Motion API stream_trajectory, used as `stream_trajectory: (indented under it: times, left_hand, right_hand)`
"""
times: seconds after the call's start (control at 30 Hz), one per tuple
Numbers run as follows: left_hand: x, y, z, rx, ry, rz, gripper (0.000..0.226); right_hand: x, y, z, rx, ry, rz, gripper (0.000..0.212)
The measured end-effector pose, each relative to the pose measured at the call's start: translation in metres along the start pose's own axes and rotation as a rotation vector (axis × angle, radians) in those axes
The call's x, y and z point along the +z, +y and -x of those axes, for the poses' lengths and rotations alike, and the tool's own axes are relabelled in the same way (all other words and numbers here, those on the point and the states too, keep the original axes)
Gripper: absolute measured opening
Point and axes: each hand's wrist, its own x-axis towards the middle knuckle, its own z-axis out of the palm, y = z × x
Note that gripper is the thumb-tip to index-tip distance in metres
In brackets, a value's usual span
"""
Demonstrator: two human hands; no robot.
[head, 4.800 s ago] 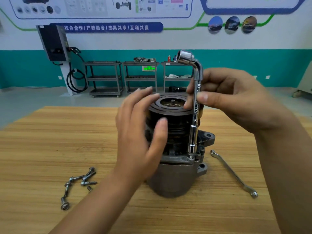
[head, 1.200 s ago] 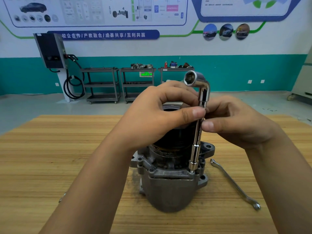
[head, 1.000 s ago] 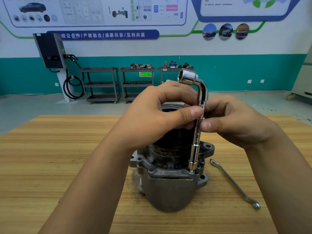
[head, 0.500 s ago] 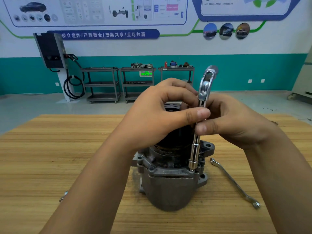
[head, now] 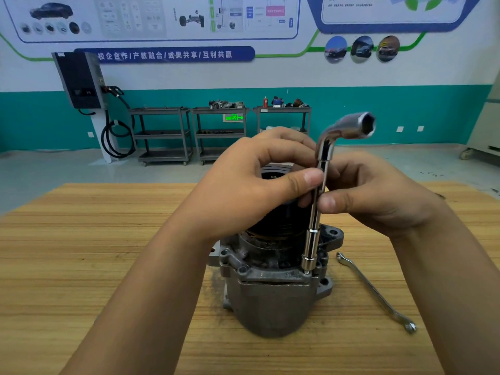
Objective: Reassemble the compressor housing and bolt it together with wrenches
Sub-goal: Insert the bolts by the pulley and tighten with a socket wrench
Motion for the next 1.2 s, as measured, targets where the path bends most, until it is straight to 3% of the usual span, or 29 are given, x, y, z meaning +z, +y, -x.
stream_trajectory:
  times: [0.47,0.67,0.97,1.1,1.2]
  left_hand:
    - [0.0034,0.001,-0.0006,0.005,0.057,-0.01,0.008]
    - [0.0018,0.0004,-0.0013,-0.004,0.026,-0.027,0.017]
    - [0.0027,0.0021,0.0,-0.025,0.016,-0.011,0.021]
    - [0.0051,0.0038,-0.0001,-0.016,0.055,-0.005,0.005]
    - [0.0056,0.004,0.0002,-0.001,0.074,-0.03,0.006]
  right_hand:
    - [0.0037,-0.0022,-0.0007,0.047,0.058,0.085,0.057]
    - [0.0,-0.0004,0.0005,-0.025,-0.033,-0.017,0.031]
    - [0.0005,0.0024,-0.0007,-0.029,-0.025,-0.059,0.024]
    - [0.0019,0.0003,-0.0017,-0.015,0.0,-0.043,0.04]
    - [0.0039,-0.0014,-0.0016,0.004,0.017,-0.017,0.053]
